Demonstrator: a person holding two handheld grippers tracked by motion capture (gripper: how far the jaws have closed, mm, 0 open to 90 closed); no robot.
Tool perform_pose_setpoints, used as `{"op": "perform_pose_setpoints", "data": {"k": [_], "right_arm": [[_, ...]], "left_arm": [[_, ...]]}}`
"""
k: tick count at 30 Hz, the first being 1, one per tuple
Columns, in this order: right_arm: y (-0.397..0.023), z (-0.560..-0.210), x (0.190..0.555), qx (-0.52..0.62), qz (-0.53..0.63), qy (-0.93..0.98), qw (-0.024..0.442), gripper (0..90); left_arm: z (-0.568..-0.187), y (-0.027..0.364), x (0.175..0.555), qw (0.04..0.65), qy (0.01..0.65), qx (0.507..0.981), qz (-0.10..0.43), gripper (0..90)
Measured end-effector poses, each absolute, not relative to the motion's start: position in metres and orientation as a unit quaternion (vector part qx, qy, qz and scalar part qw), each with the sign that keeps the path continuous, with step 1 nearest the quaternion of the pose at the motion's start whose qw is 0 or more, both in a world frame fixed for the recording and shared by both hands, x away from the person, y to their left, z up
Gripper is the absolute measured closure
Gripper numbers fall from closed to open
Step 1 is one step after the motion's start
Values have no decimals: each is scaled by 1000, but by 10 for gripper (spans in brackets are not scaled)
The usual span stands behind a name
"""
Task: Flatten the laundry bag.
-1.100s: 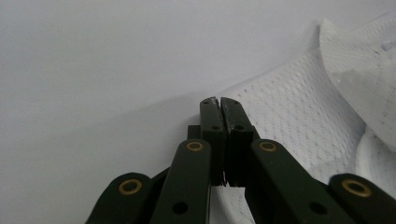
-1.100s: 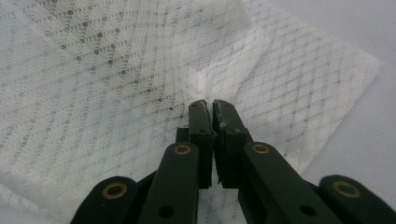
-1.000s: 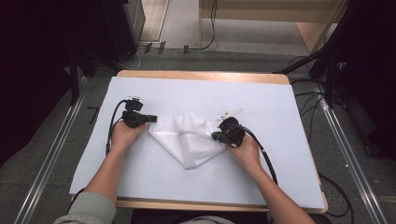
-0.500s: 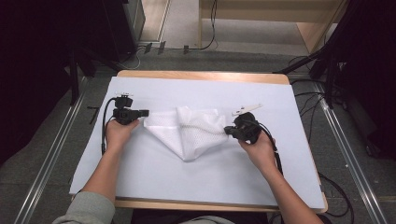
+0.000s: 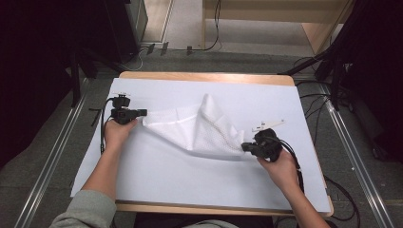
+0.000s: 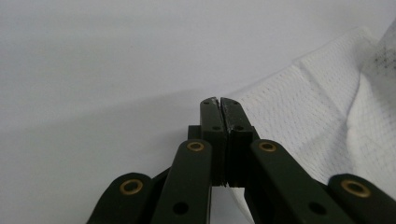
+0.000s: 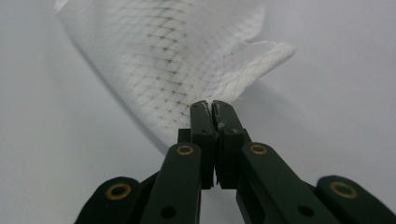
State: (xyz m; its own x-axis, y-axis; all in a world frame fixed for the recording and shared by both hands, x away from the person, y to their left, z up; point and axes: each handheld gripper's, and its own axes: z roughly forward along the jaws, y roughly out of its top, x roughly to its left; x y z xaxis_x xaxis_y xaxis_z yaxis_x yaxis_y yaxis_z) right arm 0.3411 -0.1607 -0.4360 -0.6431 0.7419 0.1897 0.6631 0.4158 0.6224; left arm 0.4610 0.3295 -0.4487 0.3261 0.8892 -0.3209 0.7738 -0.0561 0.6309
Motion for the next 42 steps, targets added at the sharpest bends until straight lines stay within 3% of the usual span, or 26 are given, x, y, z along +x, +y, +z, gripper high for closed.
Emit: {"op": "perform_pose_setpoints", "data": {"k": [6,7,8,13,29,33,42], "right_arm": [[-163,-436,332,415,354,837,48,836],[-166,-433,331,412,368,832,47,766],[-166,-433,331,412,368,832,47,766],[-170,-425,331,412,391,821,61,729],[-141,-435,397,397,403,820,88,677],[-134,-440,414,412,381,825,68,687],[-123,-451,440,412,386,823,60,620]], "left_arm": [[-445,321,464,367,561,737,85,897],[-444,320,465,368,561,737,82,889],[-444,321,465,371,561,736,83,889],[-438,323,461,375,561,733,83,812],[-411,305,423,384,522,759,61,732],[-406,300,409,385,512,765,67,712],[-407,296,385,389,504,769,58,657]]}}
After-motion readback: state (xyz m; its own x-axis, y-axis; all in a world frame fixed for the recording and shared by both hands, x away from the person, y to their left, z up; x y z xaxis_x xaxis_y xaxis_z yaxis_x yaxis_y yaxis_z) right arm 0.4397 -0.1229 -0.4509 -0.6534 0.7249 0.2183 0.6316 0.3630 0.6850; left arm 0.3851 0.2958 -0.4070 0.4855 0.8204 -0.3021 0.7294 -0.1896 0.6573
